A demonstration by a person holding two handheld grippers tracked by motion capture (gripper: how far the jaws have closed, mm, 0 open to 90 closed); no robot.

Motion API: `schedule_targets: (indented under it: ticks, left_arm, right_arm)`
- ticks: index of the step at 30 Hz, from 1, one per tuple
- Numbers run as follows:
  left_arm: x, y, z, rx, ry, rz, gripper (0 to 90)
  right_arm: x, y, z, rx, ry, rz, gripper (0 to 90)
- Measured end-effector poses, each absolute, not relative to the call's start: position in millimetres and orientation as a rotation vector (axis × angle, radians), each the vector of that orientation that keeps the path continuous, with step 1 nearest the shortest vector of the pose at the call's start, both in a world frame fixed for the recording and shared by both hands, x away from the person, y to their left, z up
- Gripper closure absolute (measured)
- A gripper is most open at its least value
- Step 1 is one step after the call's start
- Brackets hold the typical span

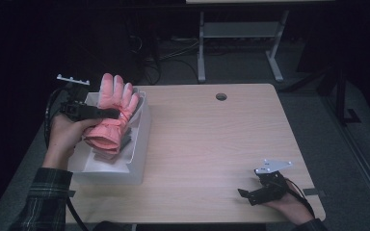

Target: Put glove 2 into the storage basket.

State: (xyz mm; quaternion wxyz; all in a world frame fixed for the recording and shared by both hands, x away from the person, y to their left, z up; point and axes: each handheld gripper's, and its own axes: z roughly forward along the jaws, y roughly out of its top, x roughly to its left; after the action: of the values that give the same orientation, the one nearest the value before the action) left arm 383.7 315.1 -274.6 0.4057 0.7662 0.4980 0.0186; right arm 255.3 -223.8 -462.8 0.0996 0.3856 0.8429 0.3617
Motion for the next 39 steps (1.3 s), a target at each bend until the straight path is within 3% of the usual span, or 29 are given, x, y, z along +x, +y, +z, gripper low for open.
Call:
schedule_targets:
  ticks: [13, 29, 35, 39]
  left_arm:
    - [407.6, 324.9, -338.0, 1.961, 1.425, 0.014, 60.5]
    - [424.1, 311.2, -405.7, 2.035, 1.495, -0.107, 58.2]
    - [425.1, 306.2, -411.0, 2.044, 1.494, -0.1, 53.5]
    - [424.8, 310.2, -409.4, 2.031, 1.479, -0.099, 40.2]
  right_arm:
    - [255.0, -225.0, -463.2, 1.145, 2.491, 1.059, 2.7]
    - [254.7, -225.0, -463.7, 1.129, 2.498, 1.047, 2.7]
    - [255.3, -225.9, -464.2, 1.134, 2.503, 1.048, 2.7]
    - [255.5, -226.5, -464.4, 1.137, 2.5, 1.054, 2.7]
